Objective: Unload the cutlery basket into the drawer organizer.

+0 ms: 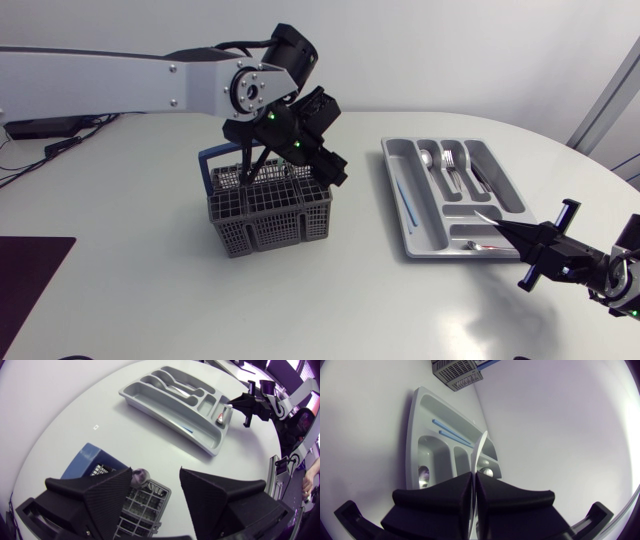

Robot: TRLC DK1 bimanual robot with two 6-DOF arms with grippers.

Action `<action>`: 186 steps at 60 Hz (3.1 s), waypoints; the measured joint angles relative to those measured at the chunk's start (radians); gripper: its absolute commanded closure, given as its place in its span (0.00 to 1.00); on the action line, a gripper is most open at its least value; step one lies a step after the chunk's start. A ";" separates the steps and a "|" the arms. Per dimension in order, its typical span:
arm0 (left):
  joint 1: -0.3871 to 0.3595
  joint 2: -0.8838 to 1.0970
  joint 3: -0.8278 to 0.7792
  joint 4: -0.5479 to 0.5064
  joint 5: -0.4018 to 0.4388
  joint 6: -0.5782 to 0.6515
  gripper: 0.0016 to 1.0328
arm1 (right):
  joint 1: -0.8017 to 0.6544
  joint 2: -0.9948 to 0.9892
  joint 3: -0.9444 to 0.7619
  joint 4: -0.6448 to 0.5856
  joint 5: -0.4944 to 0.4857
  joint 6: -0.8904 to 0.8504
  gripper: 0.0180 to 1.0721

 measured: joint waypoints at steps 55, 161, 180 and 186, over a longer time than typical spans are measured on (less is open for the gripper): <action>0.000 0.011 0.023 -0.023 0.022 -0.004 0.36 | -0.046 0.127 0.027 0.005 -0.027 -0.218 0.28; 0.220 -0.486 -0.702 0.144 -0.237 0.221 0.43 | 0.800 -0.106 0.615 -0.780 0.419 1.481 0.33; 0.244 -0.486 -0.723 0.196 -0.246 0.262 0.42 | 0.851 -0.007 0.779 -0.917 0.323 1.638 0.37; 0.244 -0.486 -0.723 0.196 -0.246 0.262 0.42 | 0.890 -0.007 0.791 -0.919 0.333 1.663 0.37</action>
